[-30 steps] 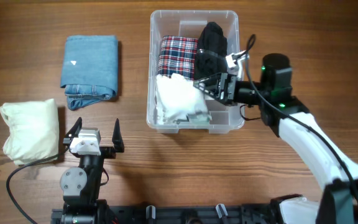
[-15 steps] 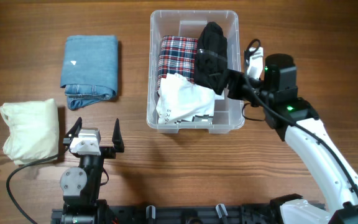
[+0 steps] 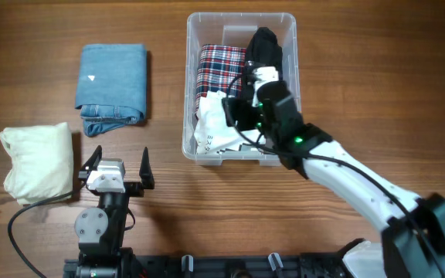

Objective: Pack container
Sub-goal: 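Lower the white item into the container and press it down, then open the right gripper and raise it back to the right side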

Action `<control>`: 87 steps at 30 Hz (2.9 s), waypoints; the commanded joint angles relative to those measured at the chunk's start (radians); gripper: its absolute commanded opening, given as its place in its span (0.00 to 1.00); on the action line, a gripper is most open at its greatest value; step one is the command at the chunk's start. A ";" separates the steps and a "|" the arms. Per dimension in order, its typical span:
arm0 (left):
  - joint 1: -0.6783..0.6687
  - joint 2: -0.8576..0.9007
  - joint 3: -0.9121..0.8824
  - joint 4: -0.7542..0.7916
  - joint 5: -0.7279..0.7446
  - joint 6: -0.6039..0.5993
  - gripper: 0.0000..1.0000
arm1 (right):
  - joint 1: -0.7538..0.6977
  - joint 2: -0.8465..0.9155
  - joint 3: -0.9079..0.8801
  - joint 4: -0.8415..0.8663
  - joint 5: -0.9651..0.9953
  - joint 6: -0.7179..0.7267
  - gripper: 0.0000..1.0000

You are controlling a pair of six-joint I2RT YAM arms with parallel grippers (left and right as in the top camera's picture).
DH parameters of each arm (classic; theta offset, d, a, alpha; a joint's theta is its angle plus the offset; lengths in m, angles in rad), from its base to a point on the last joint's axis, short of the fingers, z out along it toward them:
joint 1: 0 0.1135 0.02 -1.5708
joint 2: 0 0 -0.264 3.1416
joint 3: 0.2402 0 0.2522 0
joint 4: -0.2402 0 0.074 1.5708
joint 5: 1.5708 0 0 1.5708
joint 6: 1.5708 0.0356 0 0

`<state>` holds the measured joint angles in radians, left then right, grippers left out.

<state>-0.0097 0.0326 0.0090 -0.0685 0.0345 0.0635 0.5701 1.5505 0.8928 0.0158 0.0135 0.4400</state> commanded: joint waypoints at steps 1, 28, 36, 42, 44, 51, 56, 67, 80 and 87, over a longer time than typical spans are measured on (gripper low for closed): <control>0.008 -0.003 -0.003 -0.008 -0.002 0.011 1.00 | 0.030 0.076 0.020 0.026 0.058 -0.018 0.75; 0.008 -0.003 -0.003 -0.008 -0.002 0.011 1.00 | 0.043 0.068 0.097 0.071 0.007 -0.021 0.71; 0.008 0.010 -0.003 -0.008 -0.002 0.011 1.00 | 0.122 0.281 0.097 0.090 0.141 -0.020 0.75; 0.008 0.010 -0.003 -0.008 -0.002 0.011 1.00 | 0.127 0.365 0.097 0.096 0.237 -0.022 0.79; 0.008 0.010 -0.003 -0.008 -0.002 0.011 1.00 | 0.127 0.354 0.103 0.097 0.257 -0.023 0.81; 0.008 0.010 -0.003 -0.008 -0.002 0.011 1.00 | 0.126 0.179 0.153 0.096 0.278 -0.056 0.84; 0.008 0.010 -0.003 -0.008 -0.002 0.011 1.00 | 0.126 0.000 0.155 0.092 0.305 -0.073 0.88; 0.008 0.010 -0.003 -0.008 -0.002 0.011 1.00 | -0.054 -0.105 0.155 -0.124 0.619 0.058 1.00; 0.008 0.010 -0.003 -0.008 -0.002 0.011 1.00 | -0.729 -0.091 0.209 -0.402 -0.092 -0.058 0.99; 0.008 0.010 -0.003 -0.007 -0.002 0.010 1.00 | -0.755 -0.035 0.209 -0.349 -0.112 -0.071 1.00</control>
<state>-0.0097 0.0406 0.0090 -0.0685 0.0345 0.0635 -0.1806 1.4887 1.0763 -0.3531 -0.0616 0.3912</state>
